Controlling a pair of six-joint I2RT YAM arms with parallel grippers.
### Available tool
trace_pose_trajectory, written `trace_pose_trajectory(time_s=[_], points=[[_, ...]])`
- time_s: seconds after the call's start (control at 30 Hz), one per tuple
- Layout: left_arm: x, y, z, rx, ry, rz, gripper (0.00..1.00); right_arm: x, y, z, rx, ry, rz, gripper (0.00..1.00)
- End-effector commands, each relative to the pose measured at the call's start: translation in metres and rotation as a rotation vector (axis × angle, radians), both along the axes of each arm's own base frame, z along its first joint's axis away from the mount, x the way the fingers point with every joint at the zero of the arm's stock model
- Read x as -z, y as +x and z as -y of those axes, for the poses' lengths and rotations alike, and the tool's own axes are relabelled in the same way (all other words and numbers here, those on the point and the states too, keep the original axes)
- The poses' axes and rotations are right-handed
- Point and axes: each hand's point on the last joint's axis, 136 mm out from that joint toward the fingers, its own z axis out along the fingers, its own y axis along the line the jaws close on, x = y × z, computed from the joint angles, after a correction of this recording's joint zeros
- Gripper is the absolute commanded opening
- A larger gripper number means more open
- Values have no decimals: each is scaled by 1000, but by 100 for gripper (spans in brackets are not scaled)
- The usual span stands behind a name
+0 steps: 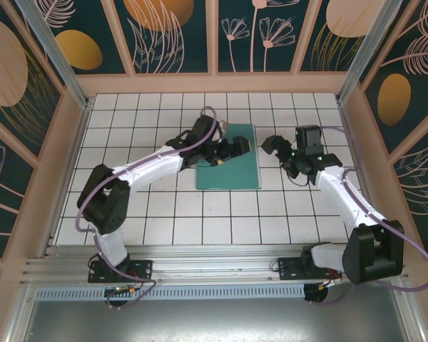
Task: Put the files into the folder
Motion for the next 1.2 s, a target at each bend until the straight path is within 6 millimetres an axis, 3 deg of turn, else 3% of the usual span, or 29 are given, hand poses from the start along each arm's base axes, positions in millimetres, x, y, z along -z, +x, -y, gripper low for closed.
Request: trace_pose_trajectory(time_s=[0.0, 0.1, 0.2, 0.3, 0.4, 0.53, 0.7, 0.83, 1.0, 1.07, 1.17], points=[[-64, 10, -36, -105, -39, 133, 99, -31, 13, 24, 49, -143, 103, 99], [-85, 11, -59, -156, 29, 238, 99, -61, 20, 44, 123, -230, 208, 99], [-99, 13, -97, -270, 152, 349, 99, -84, 19, 79, 277, -342, 293, 99], [-113, 14, -143, -421, 294, 447, 99, -90, 13, 114, 436, -436, 343, 99], [-118, 10, -197, -618, 432, 517, 99, -92, 12, 124, 428, -529, 461, 99], [-103, -3, -249, -748, 623, 582, 99, -65, 3, 142, 442, -681, 492, 99], [-65, -13, -269, -727, 725, 603, 99, -8, 3, 141, 327, -809, 511, 99], [-39, -21, -289, -770, 752, 602, 99, 30, 8, 139, 262, -811, 508, 99], [-14, -21, -306, -783, 775, 549, 99, 54, 17, 132, 202, -801, 563, 99], [-8, -20, -310, -775, 796, 539, 99, 57, 26, 128, 168, -794, 570, 99], [-2, -19, -319, -786, 806, 522, 99, 46, 37, 123, 161, -786, 654, 99]])
